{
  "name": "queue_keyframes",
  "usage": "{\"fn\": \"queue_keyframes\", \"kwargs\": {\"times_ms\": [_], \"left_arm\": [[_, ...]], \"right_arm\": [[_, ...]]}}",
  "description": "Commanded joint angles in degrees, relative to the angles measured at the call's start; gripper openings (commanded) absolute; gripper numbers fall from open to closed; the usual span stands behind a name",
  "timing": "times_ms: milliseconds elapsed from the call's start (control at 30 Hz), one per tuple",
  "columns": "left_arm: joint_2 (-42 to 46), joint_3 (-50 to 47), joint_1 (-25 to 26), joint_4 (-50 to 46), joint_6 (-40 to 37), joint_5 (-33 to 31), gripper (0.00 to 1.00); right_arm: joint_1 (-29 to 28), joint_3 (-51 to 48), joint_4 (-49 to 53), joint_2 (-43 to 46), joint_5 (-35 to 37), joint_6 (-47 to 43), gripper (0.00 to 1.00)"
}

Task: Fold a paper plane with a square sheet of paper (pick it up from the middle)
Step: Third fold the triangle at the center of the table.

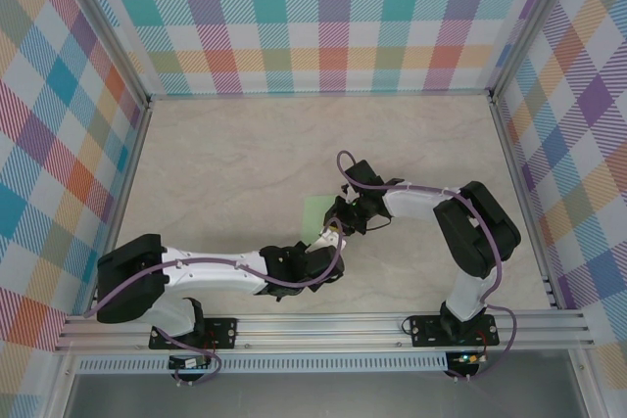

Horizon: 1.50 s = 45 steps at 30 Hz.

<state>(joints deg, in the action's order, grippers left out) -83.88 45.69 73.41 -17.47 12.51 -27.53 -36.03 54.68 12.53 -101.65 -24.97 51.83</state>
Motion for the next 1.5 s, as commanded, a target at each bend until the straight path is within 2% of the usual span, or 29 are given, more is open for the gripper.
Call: {"fn": "queue_keyframes", "kwargs": {"times_ms": [0, 100, 267, 467, 600, 700, 833, 933, 1133, 1300, 1400, 1467], "left_arm": [[2.3, -1.4, -0.3, 3.7, -0.4, 4.9, 0.42], [0.6, -1.3, 0.1, 3.5, -0.9, 6.3, 0.55], [-4.2, 0.9, 0.9, 2.9, -1.4, 2.1, 0.60], [-7.0, 2.3, 0.9, 3.6, -1.1, -6.5, 0.60], [-5.3, 2.2, 0.9, 4.2, -1.1, -7.5, 0.50], [-3.8, 1.6, 0.9, 4.7, -0.9, -8.2, 0.30], [-2.5, 1.4, 0.8, 4.5, -0.8, -8.9, 0.11], [-1.9, 1.2, 0.5, 4.5, -0.7, -7.4, 0.02], [-1.1, 0.5, -1.3, 4.8, -0.6, -1.5, 0.00], [0.0, -0.9, -5.4, 7.3, 0.2, 8.9, 0.00], [0.7, -2.0, -8.8, 8.7, 0.9, 15.4, 0.00], [1.2, -2.6, -10.6, 9.5, 1.4, 18.1, 0.00]], "right_arm": [[0.2, 0.3, -0.3, 1.3, -1.0, -0.2, 0.20], [0.2, 0.4, -0.3, 1.1, -1.0, -0.2, 0.20], [0.2, 0.4, -0.3, 0.7, -1.2, -0.2, 0.20], [0.2, 0.2, -0.4, 0.7, -1.1, -0.2, 0.20], [0.2, 0.3, -0.1, 0.7, -0.9, -0.3, 0.20], [0.3, 0.2, 0.1, 0.8, -0.7, -0.5, 0.21], [0.3, -0.1, 0.3, 1.1, -0.6, -0.6, 0.21], [0.3, -0.1, 0.7, 1.2, -0.4, -0.7, 0.21], [0.3, 0.1, 2.3, 2.2, 1.0, -1.1, 0.26], [0.3, 0.1, 7.2, 5.3, 5.3, -2.4, 0.46], [0.5, 0.0, 11.3, 7.9, 9.6, -3.0, 0.54], [0.5, 0.1, 13.4, 9.5, 12.2, -3.0, 0.55]]}}
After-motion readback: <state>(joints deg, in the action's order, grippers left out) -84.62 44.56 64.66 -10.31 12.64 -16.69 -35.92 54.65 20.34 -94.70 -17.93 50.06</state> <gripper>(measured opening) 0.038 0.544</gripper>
